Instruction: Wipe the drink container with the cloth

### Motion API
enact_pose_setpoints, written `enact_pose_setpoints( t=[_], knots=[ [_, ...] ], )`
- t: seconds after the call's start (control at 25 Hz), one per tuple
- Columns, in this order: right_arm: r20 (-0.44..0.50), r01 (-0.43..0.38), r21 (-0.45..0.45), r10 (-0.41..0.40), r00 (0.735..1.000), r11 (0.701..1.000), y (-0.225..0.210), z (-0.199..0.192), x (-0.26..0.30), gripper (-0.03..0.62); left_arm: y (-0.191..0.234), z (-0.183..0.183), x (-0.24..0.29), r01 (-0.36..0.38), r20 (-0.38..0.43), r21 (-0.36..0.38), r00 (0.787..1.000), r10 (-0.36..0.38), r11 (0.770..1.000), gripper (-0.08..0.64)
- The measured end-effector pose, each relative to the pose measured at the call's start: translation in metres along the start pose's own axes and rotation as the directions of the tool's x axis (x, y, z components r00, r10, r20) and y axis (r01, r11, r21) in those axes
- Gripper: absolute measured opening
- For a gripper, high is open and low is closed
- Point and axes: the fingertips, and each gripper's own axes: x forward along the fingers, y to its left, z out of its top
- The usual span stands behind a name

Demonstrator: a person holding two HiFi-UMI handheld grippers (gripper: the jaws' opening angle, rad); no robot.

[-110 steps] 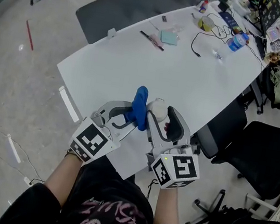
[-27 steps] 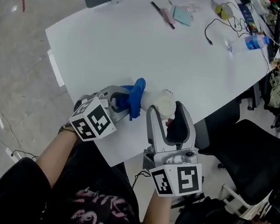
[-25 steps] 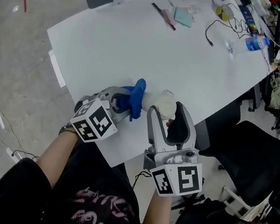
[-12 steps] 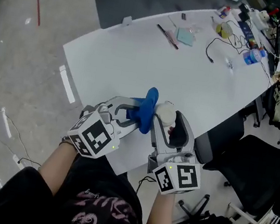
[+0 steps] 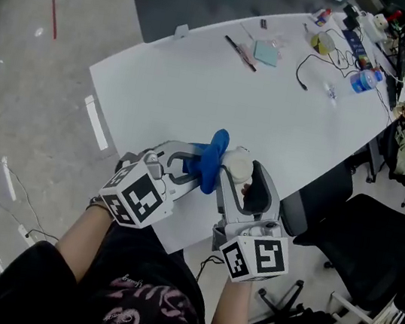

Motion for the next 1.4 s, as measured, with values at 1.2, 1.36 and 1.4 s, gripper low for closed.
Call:
enact_pose_setpoints(
  t=[1.2,1.36,1.4],
  knots=[
    [-0.026,0.017,-0.006,-0.017,0.999,1.000,-0.001,-0.002,0.004,0.281,0.003,-0.090,0.045,0.080,-0.128,-0.105,0.987,-0.093,0.991,0.101],
    [-0.030,0.011,-0.008,-0.011,0.999,1.000,0.000,-0.003,0.004,0.281,0.004,-0.085,0.039,0.058,-0.117,-0.116,0.991,-0.071,0.992,0.101],
    [-0.029,0.009,-0.009,-0.009,1.000,1.000,0.000,-0.003,0.004,0.281,0.006,-0.081,0.036,0.048,-0.103,-0.127,0.993,-0.061,0.991,0.100]
  ],
)
